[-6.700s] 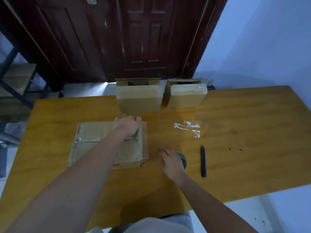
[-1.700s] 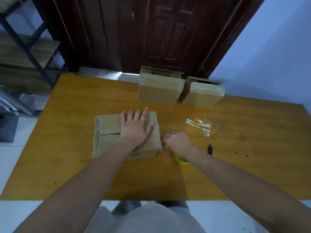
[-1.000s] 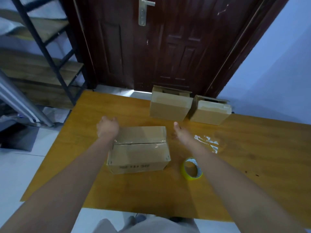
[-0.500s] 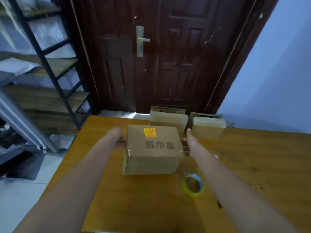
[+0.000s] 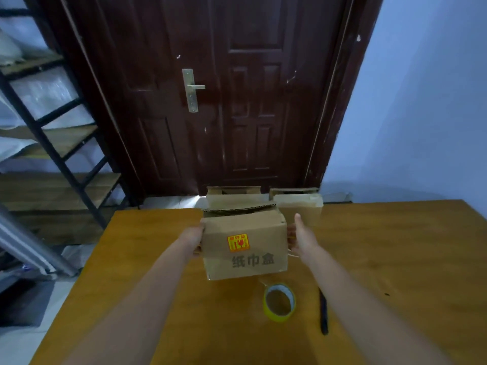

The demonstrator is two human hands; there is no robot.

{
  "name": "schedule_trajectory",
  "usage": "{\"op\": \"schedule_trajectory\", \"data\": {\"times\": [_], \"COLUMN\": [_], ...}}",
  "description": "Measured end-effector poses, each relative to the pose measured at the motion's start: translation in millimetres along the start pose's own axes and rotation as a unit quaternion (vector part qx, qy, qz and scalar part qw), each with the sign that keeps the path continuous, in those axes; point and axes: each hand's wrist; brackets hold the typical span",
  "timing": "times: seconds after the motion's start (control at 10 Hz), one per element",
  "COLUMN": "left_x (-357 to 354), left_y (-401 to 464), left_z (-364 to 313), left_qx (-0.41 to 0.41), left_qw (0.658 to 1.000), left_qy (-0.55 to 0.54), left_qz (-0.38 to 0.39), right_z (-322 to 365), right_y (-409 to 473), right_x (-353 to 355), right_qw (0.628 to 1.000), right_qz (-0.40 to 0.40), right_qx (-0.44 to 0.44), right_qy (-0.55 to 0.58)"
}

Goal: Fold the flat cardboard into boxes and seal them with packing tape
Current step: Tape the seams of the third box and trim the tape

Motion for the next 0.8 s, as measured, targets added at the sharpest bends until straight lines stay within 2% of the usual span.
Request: {"op": "schedule_trajectory", "data": {"times": [0.1, 0.4, 0.5, 0.7, 0.8], "left_x": [-15, -65, -72, -72, -69], "left_y": [5, 30, 38, 36, 29], "left_z": [13, 64, 61, 52, 47], "left_qx": [0.011, 0.015, 0.008, 0.004, -0.007], "left_qw": [1.000, 0.994, 0.995, 0.994, 0.992], "left_qy": [0.021, 0.083, 0.080, 0.066, 0.014], "left_qz": [0.021, 0.065, 0.066, 0.090, 0.125], "right_z": [-8, -44, -47, -42, -39], "right_y": [4, 10, 15, 14, 14], "right_x": [9, 24, 26, 31, 33], "right_qw": [1.000, 0.991, 0.992, 0.997, 0.993], "right_qz": [-0.017, -0.023, -0.037, -0.052, -0.051], "right_qx": [-0.002, -0.107, -0.092, -0.063, -0.060], "right_qy": [-0.017, -0.074, -0.073, 0.007, 0.088]}}
Point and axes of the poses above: each hand's wrist, its own y-axis towards the middle knuckle, its own x-axis out of the back of the hand, z = x × y, and after that the axes turned 14 degrees about -y, right-handed
